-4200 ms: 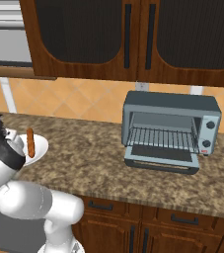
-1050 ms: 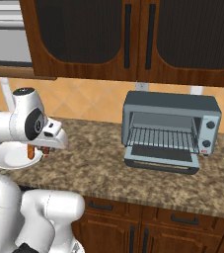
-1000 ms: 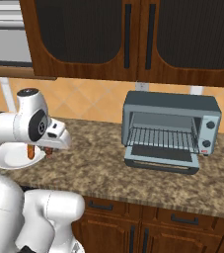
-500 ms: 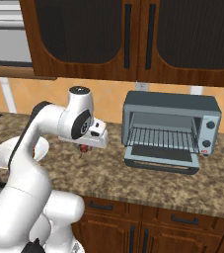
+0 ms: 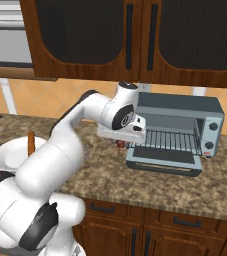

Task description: Pick up the kebab skewer and baguette bread, and place them inside the toaster oven. Close the toaster oven door and start by setting the timer.

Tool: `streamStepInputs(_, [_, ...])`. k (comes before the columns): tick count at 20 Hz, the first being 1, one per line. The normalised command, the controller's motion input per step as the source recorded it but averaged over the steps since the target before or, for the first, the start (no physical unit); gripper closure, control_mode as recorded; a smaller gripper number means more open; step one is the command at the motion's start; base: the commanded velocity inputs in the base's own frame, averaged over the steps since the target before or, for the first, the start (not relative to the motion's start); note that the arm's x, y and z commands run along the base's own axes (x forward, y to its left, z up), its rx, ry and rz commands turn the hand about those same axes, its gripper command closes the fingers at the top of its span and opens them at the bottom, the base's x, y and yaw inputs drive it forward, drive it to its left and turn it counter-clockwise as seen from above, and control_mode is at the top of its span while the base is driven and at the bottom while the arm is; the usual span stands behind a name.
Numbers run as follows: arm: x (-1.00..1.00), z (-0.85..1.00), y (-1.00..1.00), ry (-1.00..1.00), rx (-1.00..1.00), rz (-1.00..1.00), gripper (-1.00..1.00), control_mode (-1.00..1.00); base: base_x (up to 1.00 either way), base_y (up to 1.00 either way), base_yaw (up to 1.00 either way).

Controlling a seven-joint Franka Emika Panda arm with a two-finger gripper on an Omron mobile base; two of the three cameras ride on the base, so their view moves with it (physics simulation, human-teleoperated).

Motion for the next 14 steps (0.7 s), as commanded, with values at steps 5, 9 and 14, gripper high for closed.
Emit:
streamStepInputs(5, [0.23,-0.03,-0.64,0.0,0.0,0.04,1.0,-1.0,0.0,0.0,0.0])
streamStepInputs(9, [0.27,-0.13,-0.17,0.0,0.0,0.0,1.0,-1.0,0.0,0.0,0.0])
streamStepInputs(14, [0.28,-0.27,0.0,0.0,0.0,0.0,1.0,-1.0,0.0,0.0,0.0])
